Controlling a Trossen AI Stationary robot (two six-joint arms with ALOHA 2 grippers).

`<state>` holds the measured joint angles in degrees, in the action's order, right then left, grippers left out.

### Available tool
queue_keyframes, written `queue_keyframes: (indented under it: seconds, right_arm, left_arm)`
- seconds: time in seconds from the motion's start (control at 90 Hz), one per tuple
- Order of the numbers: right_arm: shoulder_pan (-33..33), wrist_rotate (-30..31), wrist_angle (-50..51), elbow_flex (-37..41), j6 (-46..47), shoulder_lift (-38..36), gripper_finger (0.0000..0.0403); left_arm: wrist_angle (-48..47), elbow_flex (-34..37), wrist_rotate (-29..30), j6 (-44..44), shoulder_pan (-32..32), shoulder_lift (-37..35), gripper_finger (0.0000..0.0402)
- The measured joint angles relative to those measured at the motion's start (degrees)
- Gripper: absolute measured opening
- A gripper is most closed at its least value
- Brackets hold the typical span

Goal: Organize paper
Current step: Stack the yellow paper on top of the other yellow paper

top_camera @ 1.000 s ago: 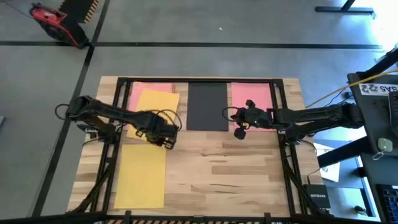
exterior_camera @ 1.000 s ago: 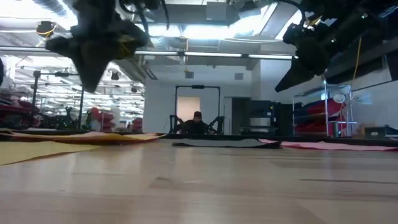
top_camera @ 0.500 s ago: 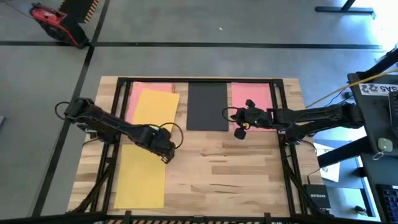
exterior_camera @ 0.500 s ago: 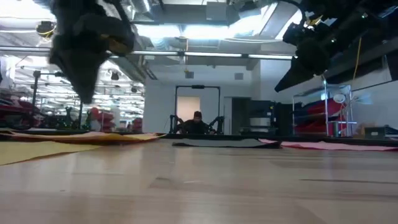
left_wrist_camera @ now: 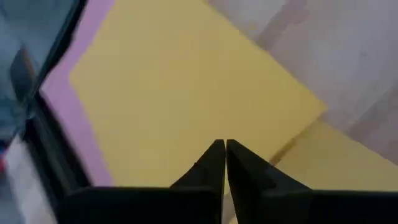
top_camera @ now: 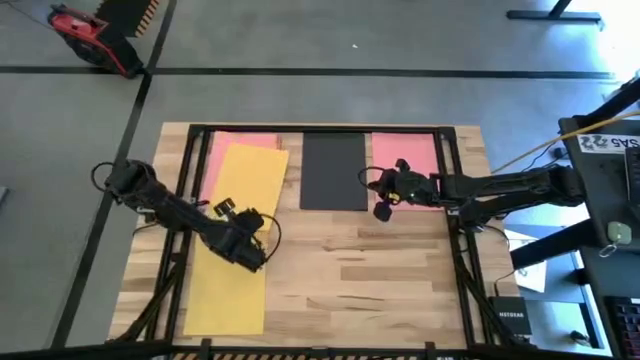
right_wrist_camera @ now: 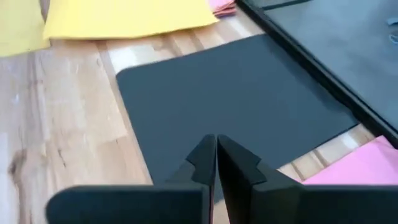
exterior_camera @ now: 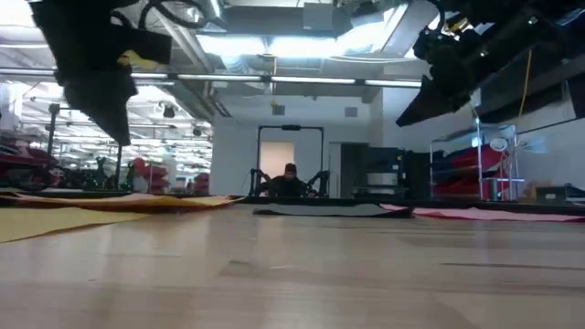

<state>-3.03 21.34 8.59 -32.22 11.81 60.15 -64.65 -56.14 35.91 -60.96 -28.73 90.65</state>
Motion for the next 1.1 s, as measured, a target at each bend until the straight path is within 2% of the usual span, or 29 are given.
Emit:
queue_keyframes:
  seconds: [0.056, 0.111, 0.256, 0.433, 0.711, 0.889, 1.1]
  right_arm:
    - [0.0, 0.97, -0.27, -0.01, 0.81, -0.01, 0.0005]
    - [0.0, 1.64, -1.11, -0.01, 1.05, -0.01, 0.0005]
    - [0.0, 2.73, -1.54, -0.01, 1.05, 0.01, 0.0005]
    - [0.0, 6.69, -1.26, -0.01, -0.33, 0.0, 0.0005]
    - [0.0, 8.72, -1.19, -0.01, -1.72, 0.01, 0.0005]
    - [0.0, 11.63, -1.2, -0.01, -3.35, 0.01, 0.0005]
    - [0.0, 13.64, -1.19, -0.01, -4.68, 0.01, 0.0005]
  left_arm:
    - [2.39, 0.76, -2.7, 0.24, -1.41, 0.27, 0.0]
    - [4.05, 1.13, -3.02, -0.4, -3.48, 0.74, 0.0]
    - [1.68, 1.23, 0.62, -3.75, -8.88, 4.2, 0.0]
    - [-1.08, 1.25, 3.04, -0.22, -12.62, 10.77, 0.0]
    - [3.01, 1.4, 6.59, -1.29, -12.03, 15.92, 0.0]
    - [6.19, 1.43, 10.85, 4.26, -10.78, 16.28, 0.0]
    - [7.96, 3.99, 11.45, 5.67, -8.75, 16.28, 0.0]
